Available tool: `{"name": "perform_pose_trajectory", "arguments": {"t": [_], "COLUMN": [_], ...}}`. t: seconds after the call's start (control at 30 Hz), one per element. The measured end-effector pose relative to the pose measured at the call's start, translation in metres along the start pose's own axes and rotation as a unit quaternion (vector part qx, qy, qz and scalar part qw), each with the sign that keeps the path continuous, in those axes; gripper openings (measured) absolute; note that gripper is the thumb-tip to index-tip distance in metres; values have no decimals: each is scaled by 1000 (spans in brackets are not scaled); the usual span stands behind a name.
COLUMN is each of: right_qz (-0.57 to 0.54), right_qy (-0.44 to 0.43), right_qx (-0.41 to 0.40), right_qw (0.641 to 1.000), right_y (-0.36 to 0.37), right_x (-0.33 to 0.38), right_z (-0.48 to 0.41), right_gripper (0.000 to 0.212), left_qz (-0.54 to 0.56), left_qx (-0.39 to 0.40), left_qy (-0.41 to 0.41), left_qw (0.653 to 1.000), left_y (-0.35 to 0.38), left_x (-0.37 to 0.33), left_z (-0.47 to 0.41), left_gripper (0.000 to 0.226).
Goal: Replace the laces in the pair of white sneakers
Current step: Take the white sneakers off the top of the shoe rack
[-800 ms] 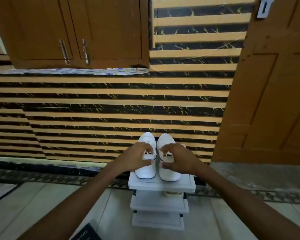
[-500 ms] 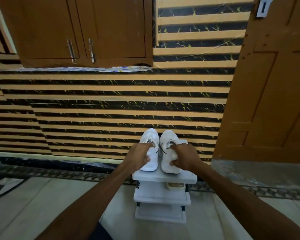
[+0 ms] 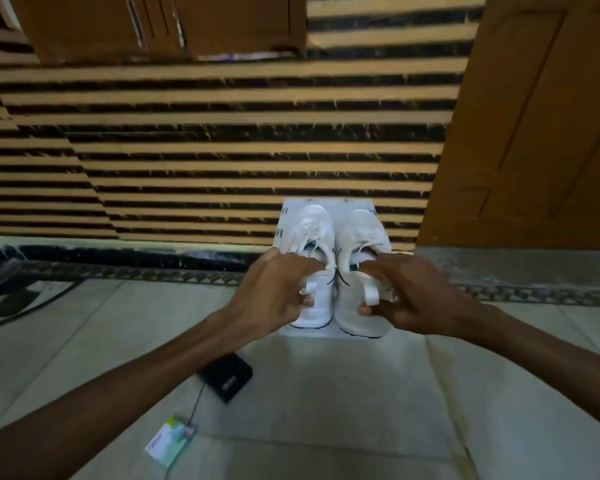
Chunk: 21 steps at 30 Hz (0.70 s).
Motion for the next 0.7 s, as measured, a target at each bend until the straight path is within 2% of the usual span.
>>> {"name": "perform_pose_trajectory", "arguments": {"t": [0.2, 0.4, 0.7], "right_qz": [-46, -44, -78], "right_qy": [-30, 24, 127], "right_qx": [-2, 73, 65], "right_qw": [998, 996, 987], "right_y": [77, 187, 261], "right_x": [11, -13, -59], "right_z": [78, 142, 163], "right_gripper": [36, 36, 47], "left_qz": [23, 42, 16], "left_qx": [4, 30, 136], "left_qy": [17, 2, -65], "left_qw": [1000, 999, 988], "left_y": [58, 146, 232], "left_x": [-40, -53, -39], "left_z": [95, 181, 214], "left_gripper": [53, 45, 51]}}
Point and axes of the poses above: each hand's wrist, its own z-axis away from the middle knuckle, its own y-axis out of the palm, x = y × z, the point moved 10 cm from there along -z, towards the middle knuckle, and after that the axes turned 14 degrees about -z, right-handed, at the moved point
